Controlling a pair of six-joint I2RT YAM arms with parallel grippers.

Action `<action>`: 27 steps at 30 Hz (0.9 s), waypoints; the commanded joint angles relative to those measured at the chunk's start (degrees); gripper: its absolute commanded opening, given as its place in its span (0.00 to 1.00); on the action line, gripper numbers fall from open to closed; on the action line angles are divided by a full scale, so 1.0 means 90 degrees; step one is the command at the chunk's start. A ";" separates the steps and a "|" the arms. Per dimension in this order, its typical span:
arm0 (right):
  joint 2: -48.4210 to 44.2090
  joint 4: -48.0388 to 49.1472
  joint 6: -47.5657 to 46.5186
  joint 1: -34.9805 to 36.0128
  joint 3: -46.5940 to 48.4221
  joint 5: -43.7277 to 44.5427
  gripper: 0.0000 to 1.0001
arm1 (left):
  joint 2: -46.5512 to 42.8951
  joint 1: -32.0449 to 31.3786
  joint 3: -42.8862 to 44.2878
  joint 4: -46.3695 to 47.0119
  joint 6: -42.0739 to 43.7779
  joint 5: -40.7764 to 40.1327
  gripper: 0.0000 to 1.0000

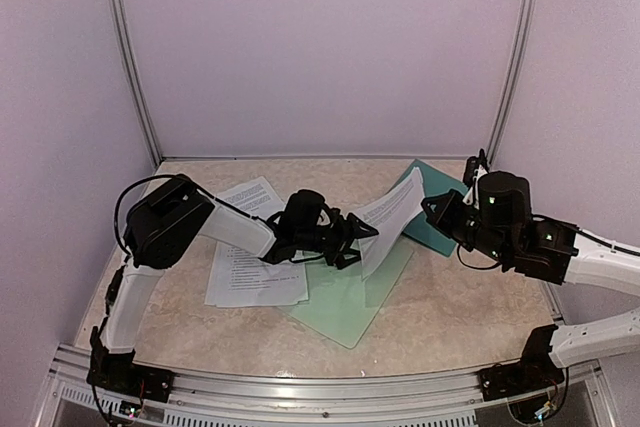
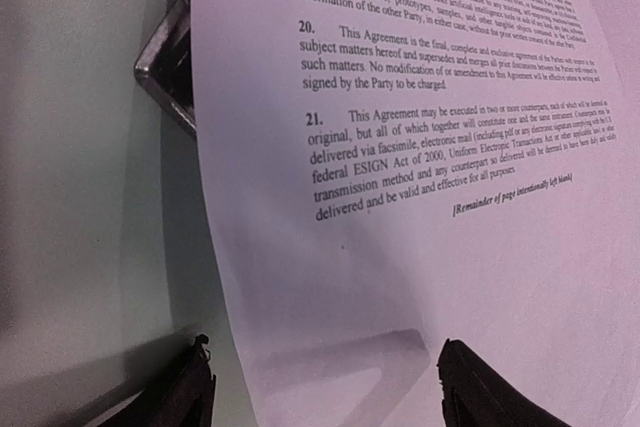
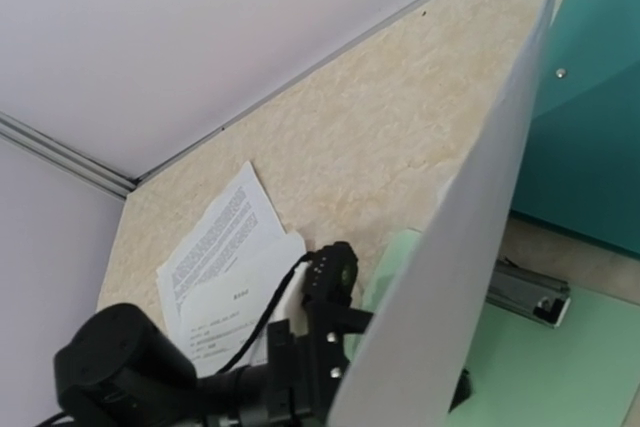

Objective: Put the files into the folder
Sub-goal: Pass from the right arm to the left

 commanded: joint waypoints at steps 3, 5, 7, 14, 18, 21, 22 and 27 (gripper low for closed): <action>-0.0140 -0.0148 0.0027 0.0049 -0.0038 0.0149 0.00 | 0.0349 0.0037 0.0320 0.0208 -0.0129 0.0125 0.70; -0.0148 -0.0163 0.0033 0.0045 -0.0063 0.0160 0.00 | 0.0351 0.0053 0.0373 0.0206 -0.0084 0.0110 0.66; -0.0171 -0.0172 0.0043 0.0045 -0.0086 0.0194 0.00 | 0.0351 0.0073 0.0415 0.0208 -0.0034 0.0093 0.63; -0.0278 -0.0265 0.0061 0.0045 -0.0154 0.0282 0.00 | 0.0478 0.0143 0.0575 0.0643 -0.0308 0.0247 0.51; -0.0314 -0.0328 0.0062 0.0049 -0.0177 0.0316 0.00 | 0.0510 0.0184 0.0606 0.0694 -0.0318 0.0293 0.43; -0.0325 -0.0344 0.0053 0.0048 -0.0187 0.0341 0.00 | 0.0472 0.0212 0.0580 0.0642 -0.0239 0.0285 0.37; -0.0319 -0.0344 0.0053 0.0050 -0.0187 0.0345 0.00 | 0.0461 0.0222 0.0570 0.0639 -0.0216 0.0290 0.35; -0.0296 -0.0358 0.0043 0.0049 -0.0196 0.0347 0.00 | 0.0369 0.0287 0.0452 0.0641 -0.0124 0.0287 0.22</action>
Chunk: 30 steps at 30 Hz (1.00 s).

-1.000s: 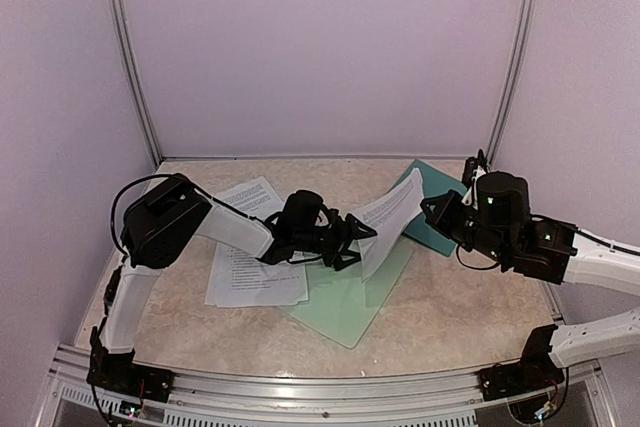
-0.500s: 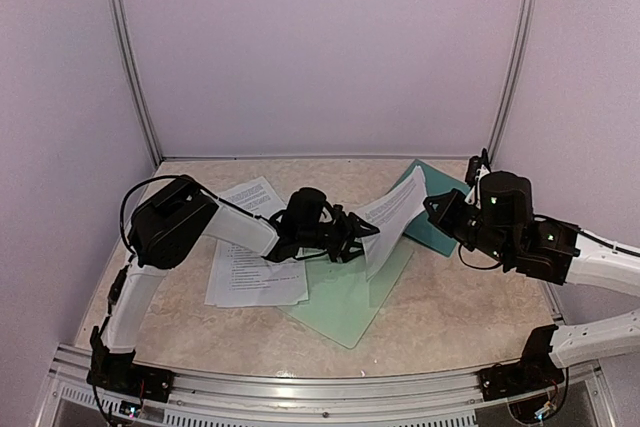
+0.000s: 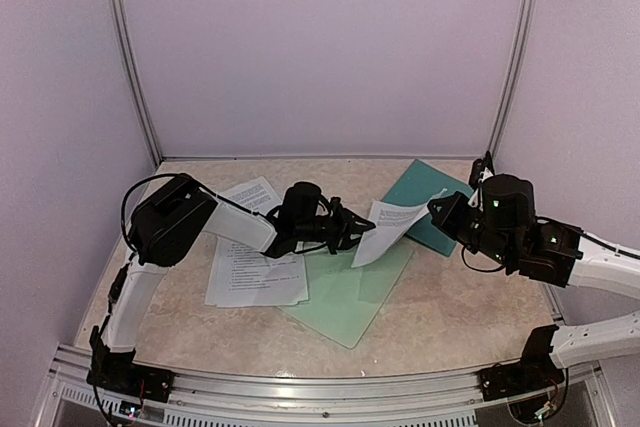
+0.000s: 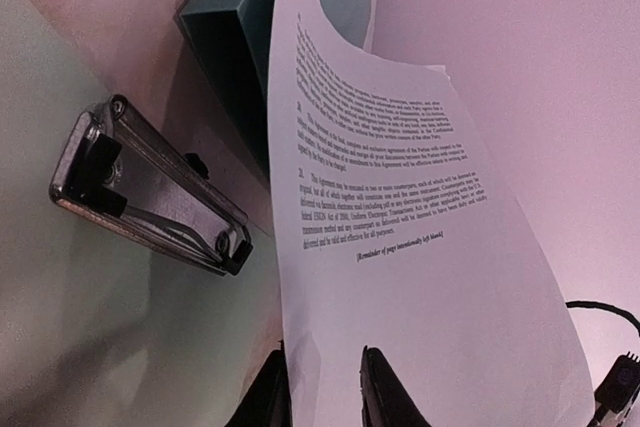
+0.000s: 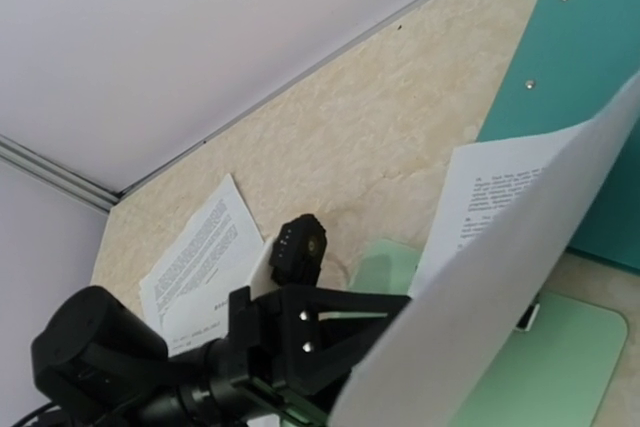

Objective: Put the files into the folder
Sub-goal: Pass from the right arm to the left

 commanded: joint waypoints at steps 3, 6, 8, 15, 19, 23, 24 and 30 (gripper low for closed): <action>-0.0069 -0.0174 0.0047 0.0044 -0.0130 0.0113 0.00 | -0.0037 0.0117 -0.0101 0.0071 0.0214 0.0072 0.14; -0.0079 -0.0172 0.0065 0.0045 -0.0178 0.0104 0.00 | -0.0144 0.0160 -0.0186 0.0054 0.0271 0.0068 0.03; -0.0096 -0.0176 0.0070 0.0047 -0.0202 0.0095 0.00 | -0.0219 0.0204 -0.0297 -0.0003 0.0335 0.0037 0.00; -0.0135 -0.0219 0.0164 0.0047 -0.0383 -0.0020 0.00 | -0.0817 0.0335 -0.0635 -0.0655 0.1026 -0.0224 0.00; -0.0229 -0.0250 0.0220 0.0046 -0.0543 -0.0142 0.01 | -0.1285 0.0398 -0.0808 -0.1233 0.1580 -0.0456 0.00; -0.0301 -0.0288 0.0274 0.0051 -0.0765 -0.0257 0.24 | -0.1719 0.0494 -0.1047 -0.1467 0.1838 -0.0589 0.00; -0.0304 -0.0337 0.0293 0.0048 -0.0786 -0.0263 0.33 | -0.1770 0.0532 -0.1113 -0.1481 0.1858 -0.0592 0.00; -0.0317 -0.0699 0.0148 0.0045 -0.0750 -0.0149 0.79 | -0.2123 0.0630 -0.1478 -0.1707 0.2203 -0.0642 0.00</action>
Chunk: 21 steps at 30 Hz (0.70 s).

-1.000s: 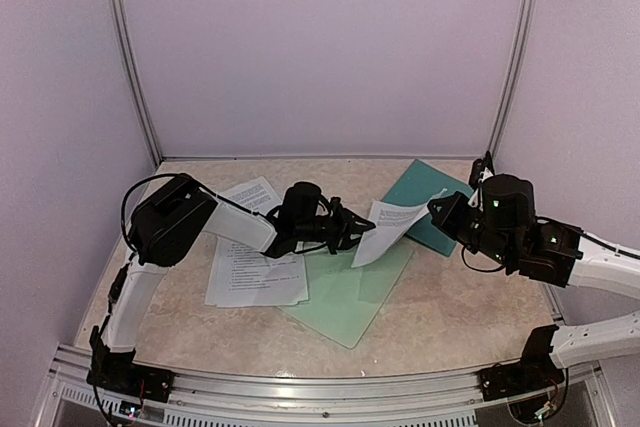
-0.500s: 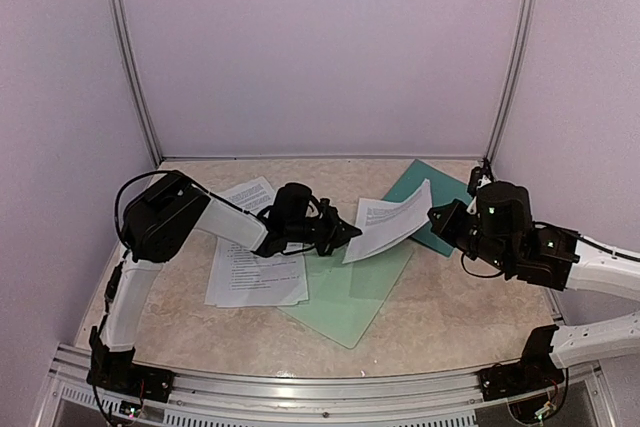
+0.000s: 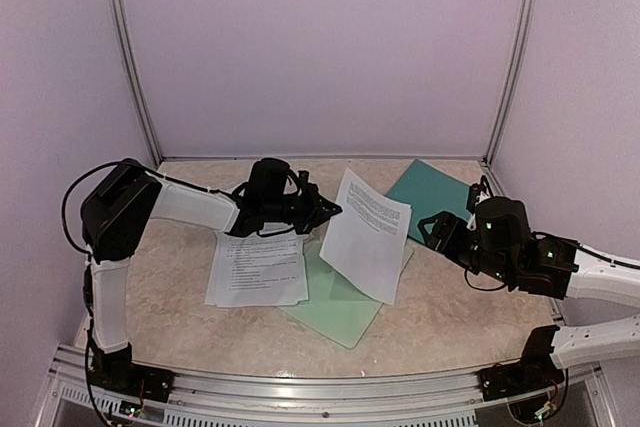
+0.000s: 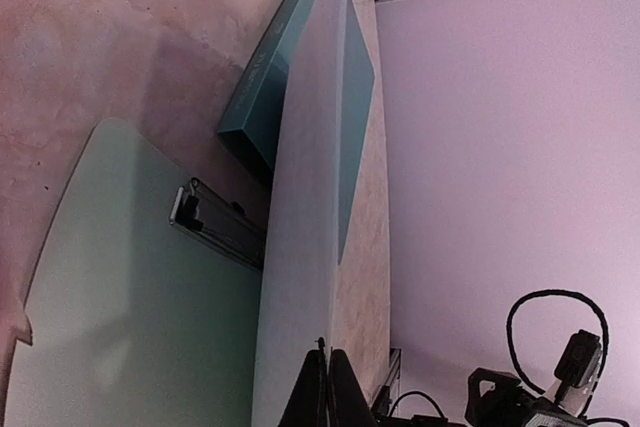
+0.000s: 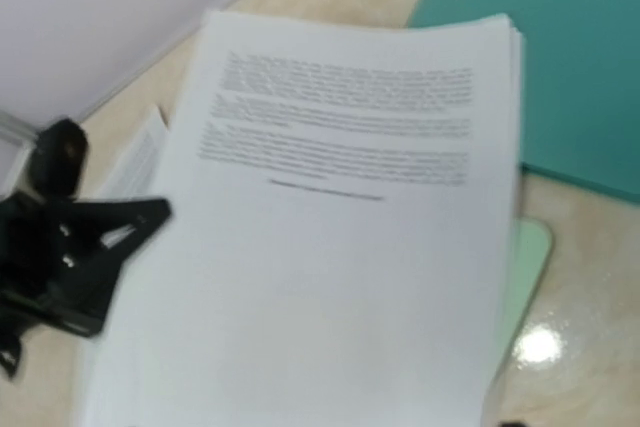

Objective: Put the files into the folder
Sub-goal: Pass from the right arm to the left, then pass from the left arm to the right

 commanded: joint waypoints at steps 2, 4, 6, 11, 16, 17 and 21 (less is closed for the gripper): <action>-0.0036 -0.0404 -0.0356 0.0049 0.0019 0.0203 0.80 | -0.0442 0.0056 -0.0498 -0.0608 0.0702 -0.0250 0.00; 0.0110 -0.0386 -0.0677 0.0050 0.0054 0.0254 0.80 | -0.0745 0.0034 -0.0746 -0.0787 0.0998 -0.0396 0.00; 0.0333 -0.0304 -0.0958 0.0044 0.0063 0.0299 0.80 | -0.1072 -0.0032 -0.1021 -0.0998 0.1368 -0.0627 0.00; 0.0936 0.0448 -0.1448 -0.0088 -0.0172 -0.0120 0.80 | -0.2053 -0.0249 -0.1688 -0.1366 0.2249 -0.1207 0.00; 0.1698 0.1588 -0.1873 -0.0699 -0.0350 -0.1224 0.78 | -0.2769 -0.0504 -0.2323 -0.1496 0.2786 -0.1711 0.00; 0.1885 0.1839 -0.1956 -0.0805 -0.0360 -0.1460 0.77 | -0.2912 -0.0557 -0.2454 -0.1441 0.2887 -0.1842 0.00; 0.2810 0.2657 -0.2248 -0.1053 -0.0174 -0.2316 0.74 | -0.3165 -0.0731 -0.2882 -0.1139 0.3207 -0.2019 0.00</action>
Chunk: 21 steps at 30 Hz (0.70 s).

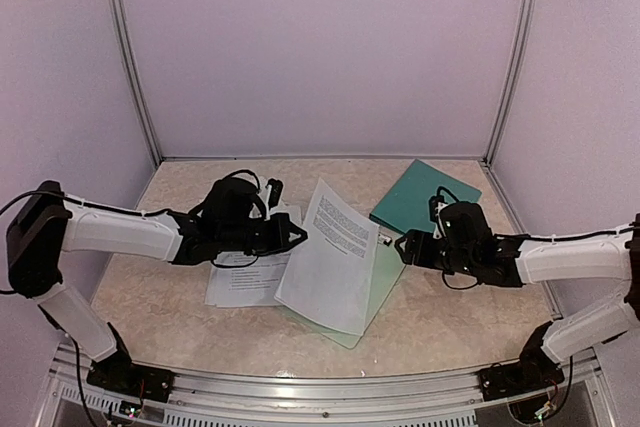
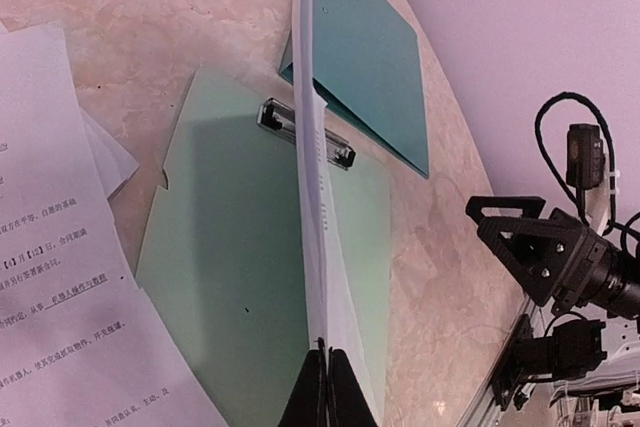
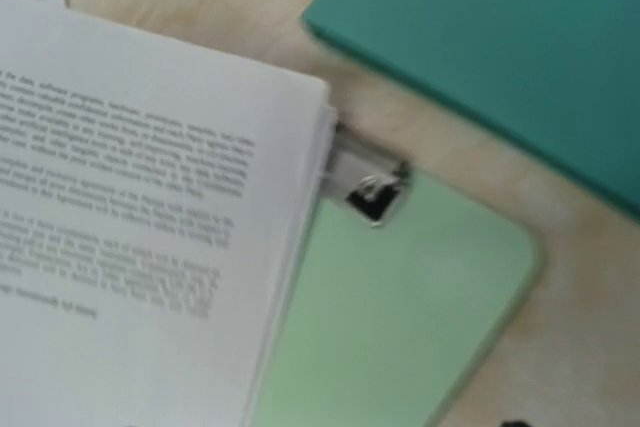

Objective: Put the files into the folder
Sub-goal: Pass from the left arm to the right

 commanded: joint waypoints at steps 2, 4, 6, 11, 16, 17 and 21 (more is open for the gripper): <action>0.1193 0.1366 -0.0524 -0.0298 0.0251 -0.1521 0.73 | -0.0235 -0.0174 -0.0546 0.0167 0.0677 -0.0503 0.00; 0.1611 0.1654 -0.0573 -0.0315 0.0383 -0.1889 0.72 | -0.0308 -0.0231 -0.0703 0.0305 0.0771 -0.0570 0.00; 0.1937 0.1812 -0.0567 -0.0329 0.0501 -0.2015 0.71 | -0.0377 -0.0294 -0.0859 0.0448 0.0879 -0.0698 0.00; 0.2286 0.2369 -0.0434 -0.0480 0.0399 -0.2425 0.71 | -0.0606 -0.0397 -0.1439 0.1215 0.1199 -0.0745 0.00; 0.2539 0.2629 -0.0397 -0.0581 0.0393 -0.2789 0.71 | -0.0711 -0.0633 -0.1501 0.1156 0.1657 -0.0925 0.00; 0.2590 0.2644 -0.0409 -0.0588 0.0403 -0.2818 0.71 | -0.0776 -0.0715 -0.1522 0.1168 0.1757 -0.0965 0.00; 0.2741 0.2845 -0.0413 -0.0687 0.0332 -0.2975 0.71 | -0.1070 -0.0937 -0.1617 0.1184 0.2073 -0.1043 0.00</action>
